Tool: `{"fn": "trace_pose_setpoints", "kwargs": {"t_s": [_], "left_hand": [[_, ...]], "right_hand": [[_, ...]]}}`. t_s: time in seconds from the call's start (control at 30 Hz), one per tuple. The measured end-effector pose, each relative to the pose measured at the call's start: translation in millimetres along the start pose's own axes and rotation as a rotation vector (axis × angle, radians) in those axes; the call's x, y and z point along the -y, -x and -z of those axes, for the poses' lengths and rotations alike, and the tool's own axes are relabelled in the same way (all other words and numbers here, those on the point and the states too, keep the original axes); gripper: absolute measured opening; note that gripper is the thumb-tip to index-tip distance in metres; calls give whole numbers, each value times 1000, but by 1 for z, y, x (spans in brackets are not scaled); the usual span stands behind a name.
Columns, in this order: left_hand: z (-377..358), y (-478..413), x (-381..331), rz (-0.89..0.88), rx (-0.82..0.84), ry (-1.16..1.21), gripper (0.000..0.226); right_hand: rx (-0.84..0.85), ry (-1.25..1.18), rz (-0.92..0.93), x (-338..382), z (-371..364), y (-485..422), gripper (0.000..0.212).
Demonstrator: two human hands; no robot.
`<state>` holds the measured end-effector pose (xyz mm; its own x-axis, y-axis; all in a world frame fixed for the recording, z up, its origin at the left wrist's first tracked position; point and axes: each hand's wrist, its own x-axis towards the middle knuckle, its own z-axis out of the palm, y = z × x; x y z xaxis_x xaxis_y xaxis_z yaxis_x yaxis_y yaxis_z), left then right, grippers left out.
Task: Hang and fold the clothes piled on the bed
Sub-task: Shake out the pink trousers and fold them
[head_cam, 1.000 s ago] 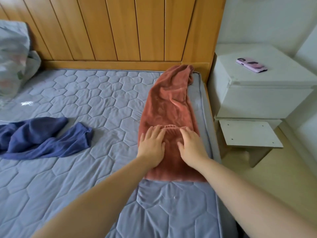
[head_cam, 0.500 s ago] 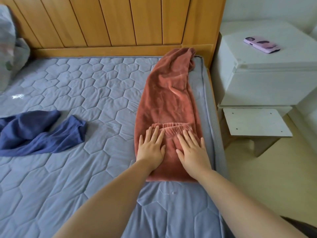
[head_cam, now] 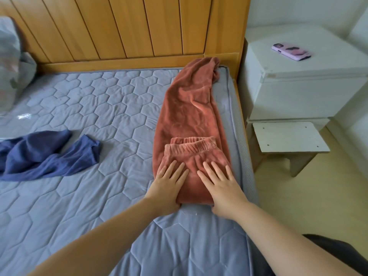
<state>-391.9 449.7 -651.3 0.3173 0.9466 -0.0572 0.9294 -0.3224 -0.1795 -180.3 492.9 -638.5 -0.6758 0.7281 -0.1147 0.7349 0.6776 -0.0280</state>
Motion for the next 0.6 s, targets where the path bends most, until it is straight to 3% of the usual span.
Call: {"fn": "trace_pose_setpoints", "kwargs": {"t_s": [0.13, 0.27, 0.37, 0.5, 0.6], "left_hand": [[3, -12, -12, 84, 77, -4, 96], [22, -28, -11, 79, 102, 148, 55], [58, -36, -1, 80, 207, 291, 39], [88, -27, 3, 76, 462, 493, 20], [93, -18, 1, 66, 693, 699, 21]], "right_hand": [[-54, 40, -71, -1, -13, -8, 96], [-70, 38, -74, 0, 2, -14, 56], [4, -30, -93, 0, 31, -8, 35], [175, -201, -161, 0, 67, 9, 30], [447, -337, -199, 1, 83, 20, 22]]}}
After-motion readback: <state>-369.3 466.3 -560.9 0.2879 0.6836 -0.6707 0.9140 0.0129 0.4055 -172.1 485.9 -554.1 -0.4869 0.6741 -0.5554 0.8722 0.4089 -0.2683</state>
